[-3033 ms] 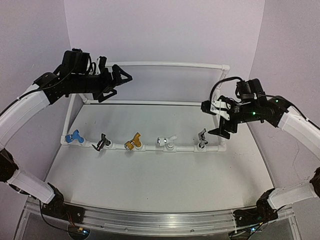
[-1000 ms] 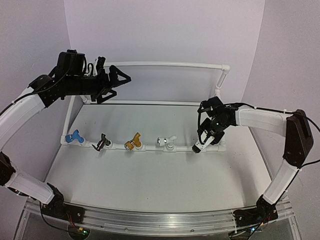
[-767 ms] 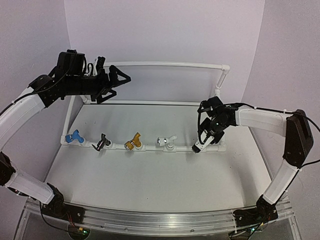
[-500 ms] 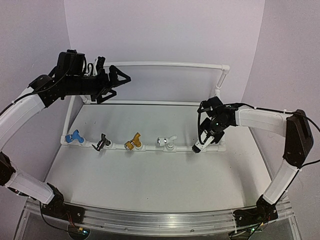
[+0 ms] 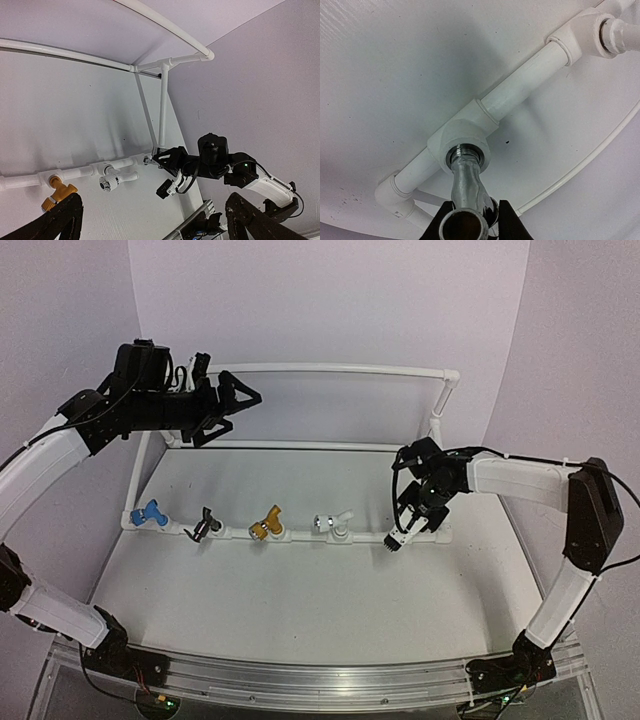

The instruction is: Install the water faucets

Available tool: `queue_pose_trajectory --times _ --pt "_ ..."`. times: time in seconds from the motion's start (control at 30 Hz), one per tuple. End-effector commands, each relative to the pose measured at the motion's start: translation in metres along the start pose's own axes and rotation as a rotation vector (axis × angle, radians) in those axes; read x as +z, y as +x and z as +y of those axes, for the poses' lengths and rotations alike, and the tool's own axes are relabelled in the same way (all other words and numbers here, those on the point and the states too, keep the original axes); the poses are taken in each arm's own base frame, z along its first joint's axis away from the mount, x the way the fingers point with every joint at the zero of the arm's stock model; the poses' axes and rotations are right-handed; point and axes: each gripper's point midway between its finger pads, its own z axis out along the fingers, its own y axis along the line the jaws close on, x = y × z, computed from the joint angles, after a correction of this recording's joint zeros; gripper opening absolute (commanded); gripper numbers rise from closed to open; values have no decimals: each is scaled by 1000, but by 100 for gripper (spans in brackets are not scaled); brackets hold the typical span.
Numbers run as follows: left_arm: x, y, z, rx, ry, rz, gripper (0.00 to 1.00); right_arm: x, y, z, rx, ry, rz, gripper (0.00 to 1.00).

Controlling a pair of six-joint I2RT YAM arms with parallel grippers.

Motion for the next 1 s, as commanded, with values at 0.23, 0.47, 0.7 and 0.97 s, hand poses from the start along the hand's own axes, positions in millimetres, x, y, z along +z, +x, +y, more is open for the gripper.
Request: queue_pose_trajectory --times 0.23,0.47,0.7,0.97 --pt "-7 -17 -14 47 32 -68 99 -1 -13 5 75 -64 -31 19" --pt "-8 -17 -12 48 26 -69 98 1 -20 9 90 -77 -28 9" --pt "-8 -18 -11 46 21 -75 98 7 -23 11 162 -97 -20 0" --pt "-7 -19 -9 44 12 -84 98 11 -26 7 345 -104 -17 0"
